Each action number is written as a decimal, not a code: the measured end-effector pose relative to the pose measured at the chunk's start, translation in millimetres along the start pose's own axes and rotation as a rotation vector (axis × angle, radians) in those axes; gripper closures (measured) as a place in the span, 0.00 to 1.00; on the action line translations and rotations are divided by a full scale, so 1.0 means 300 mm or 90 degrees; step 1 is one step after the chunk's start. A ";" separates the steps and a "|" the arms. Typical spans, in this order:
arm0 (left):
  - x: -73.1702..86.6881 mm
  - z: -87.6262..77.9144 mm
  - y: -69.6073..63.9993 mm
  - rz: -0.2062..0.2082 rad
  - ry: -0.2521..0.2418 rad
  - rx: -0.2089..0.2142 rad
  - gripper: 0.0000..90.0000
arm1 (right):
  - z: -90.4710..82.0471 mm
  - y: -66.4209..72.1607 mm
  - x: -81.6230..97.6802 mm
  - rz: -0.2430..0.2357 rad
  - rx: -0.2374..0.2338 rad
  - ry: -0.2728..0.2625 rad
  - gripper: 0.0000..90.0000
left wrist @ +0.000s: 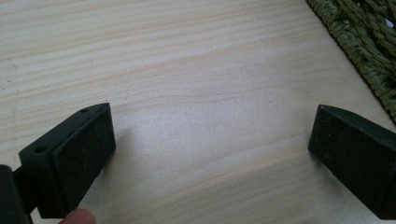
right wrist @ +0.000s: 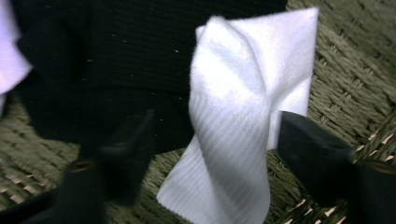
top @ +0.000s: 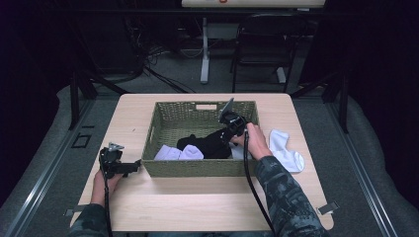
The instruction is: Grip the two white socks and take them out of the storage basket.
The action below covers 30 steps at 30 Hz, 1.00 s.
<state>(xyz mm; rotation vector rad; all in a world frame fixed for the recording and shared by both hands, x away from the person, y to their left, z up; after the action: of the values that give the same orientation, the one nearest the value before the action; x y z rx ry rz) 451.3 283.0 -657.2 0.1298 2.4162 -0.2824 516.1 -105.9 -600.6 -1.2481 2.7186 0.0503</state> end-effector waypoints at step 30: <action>0.000 0.000 0.000 0.000 0.000 0.000 0.00 | -0.391 0.012 -0.020 -0.043 -0.004 0.005 0.89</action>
<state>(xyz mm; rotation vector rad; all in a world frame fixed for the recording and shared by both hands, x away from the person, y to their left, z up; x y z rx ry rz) 451.3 283.0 -657.2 0.1298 2.4161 -0.2824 502.8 -110.0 -484.0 -1.3433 2.6831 0.0466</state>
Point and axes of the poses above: each handheld gripper's, and its own axes: z roughly forward along the jaws, x roughly out of its underside, y roughly to its left, the point moved 9 cm from there along z, roughly forward along the jaws, and after that the axes turned 13 degrees about -z, right-handed, at the moved point
